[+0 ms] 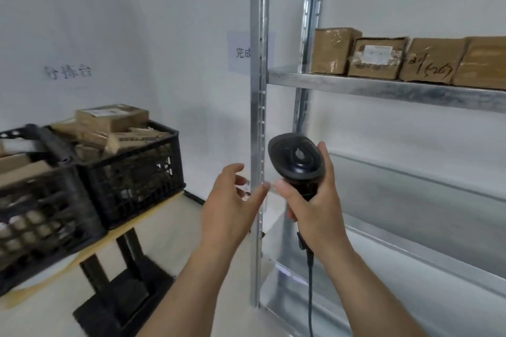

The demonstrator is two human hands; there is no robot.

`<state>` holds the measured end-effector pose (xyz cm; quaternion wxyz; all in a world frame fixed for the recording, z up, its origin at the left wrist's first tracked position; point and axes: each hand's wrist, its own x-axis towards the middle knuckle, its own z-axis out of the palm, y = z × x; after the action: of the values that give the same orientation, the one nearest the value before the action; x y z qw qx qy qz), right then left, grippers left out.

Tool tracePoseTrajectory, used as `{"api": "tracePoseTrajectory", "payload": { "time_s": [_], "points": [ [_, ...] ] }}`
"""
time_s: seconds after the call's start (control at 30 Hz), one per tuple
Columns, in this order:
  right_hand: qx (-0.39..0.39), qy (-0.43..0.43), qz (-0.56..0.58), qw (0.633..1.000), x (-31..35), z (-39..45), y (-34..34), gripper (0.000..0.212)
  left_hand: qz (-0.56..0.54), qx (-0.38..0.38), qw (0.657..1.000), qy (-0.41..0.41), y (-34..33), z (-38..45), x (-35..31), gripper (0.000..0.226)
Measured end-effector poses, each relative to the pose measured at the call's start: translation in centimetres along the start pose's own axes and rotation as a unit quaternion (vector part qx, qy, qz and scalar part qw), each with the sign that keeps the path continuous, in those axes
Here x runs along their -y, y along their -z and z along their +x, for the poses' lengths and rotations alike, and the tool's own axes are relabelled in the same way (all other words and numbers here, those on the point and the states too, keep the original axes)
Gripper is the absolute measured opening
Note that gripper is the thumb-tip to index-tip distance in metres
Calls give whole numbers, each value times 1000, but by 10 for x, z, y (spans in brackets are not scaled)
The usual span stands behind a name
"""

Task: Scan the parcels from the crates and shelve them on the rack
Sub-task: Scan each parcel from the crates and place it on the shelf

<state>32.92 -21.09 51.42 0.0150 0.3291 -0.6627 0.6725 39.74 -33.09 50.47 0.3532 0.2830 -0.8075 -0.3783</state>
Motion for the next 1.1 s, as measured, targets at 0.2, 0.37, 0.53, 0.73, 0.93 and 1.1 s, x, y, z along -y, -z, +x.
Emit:
{"api": "tracePoseTrajectory", "payload": {
  "time_s": [0.2, 0.37, 0.53, 0.73, 0.93, 1.1],
  "points": [
    [56, 37, 19, 998, 19, 2, -105, 91, 29, -67, 997, 29, 91, 20, 52, 59],
    [83, 46, 44, 995, 36, 12, -197, 88, 82, -111, 990, 33, 172, 44, 93, 61],
    [116, 48, 76, 989, 45, 13, -284, 89, 117, -138, 982, 46, 246, 59, 140, 61],
    [161, 43, 78, 983, 41, 17, -356, 98, 133, -141, 979, 57, 295, 76, 185, 61],
    [174, 37, 61, 982, 22, 35, -394, 96, 143, -136, 979, 54, 307, 107, 211, 62],
    [163, 15, 61, 985, 7, 70, -419, 102, 159, -130, 978, 42, 305, 154, 225, 62]
  ]
}}
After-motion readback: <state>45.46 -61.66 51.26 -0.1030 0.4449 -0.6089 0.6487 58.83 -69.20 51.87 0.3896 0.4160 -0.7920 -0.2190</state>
